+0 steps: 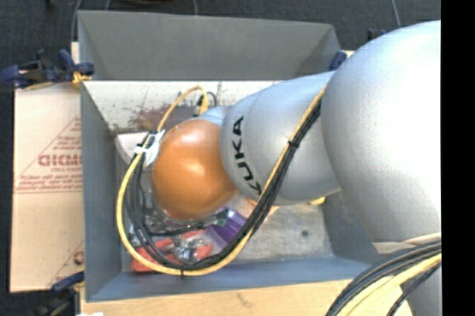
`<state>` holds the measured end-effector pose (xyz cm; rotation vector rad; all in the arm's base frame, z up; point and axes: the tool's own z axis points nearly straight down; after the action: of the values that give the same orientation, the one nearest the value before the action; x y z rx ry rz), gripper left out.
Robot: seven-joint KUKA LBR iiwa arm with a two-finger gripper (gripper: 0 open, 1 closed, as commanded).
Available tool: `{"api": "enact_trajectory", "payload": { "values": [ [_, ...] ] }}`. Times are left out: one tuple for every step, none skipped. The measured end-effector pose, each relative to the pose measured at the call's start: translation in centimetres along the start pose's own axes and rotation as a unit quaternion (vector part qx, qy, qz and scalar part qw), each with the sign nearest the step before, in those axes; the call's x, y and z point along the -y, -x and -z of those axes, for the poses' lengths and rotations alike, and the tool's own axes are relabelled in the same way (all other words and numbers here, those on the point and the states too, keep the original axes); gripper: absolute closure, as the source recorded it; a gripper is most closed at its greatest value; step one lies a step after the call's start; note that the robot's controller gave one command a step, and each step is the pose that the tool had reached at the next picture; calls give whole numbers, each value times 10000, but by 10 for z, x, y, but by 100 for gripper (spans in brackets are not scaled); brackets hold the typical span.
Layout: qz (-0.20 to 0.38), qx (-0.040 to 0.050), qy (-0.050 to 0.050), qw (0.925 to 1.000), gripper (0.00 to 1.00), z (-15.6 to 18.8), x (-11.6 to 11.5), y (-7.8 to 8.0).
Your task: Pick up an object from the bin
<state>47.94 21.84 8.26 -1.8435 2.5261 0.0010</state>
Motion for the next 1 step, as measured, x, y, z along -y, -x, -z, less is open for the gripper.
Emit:
{"api": "enact_trajectory", "payload": {
  "values": [
    [-10,-4,4,10000,100,0,0,0]
  ]
}}
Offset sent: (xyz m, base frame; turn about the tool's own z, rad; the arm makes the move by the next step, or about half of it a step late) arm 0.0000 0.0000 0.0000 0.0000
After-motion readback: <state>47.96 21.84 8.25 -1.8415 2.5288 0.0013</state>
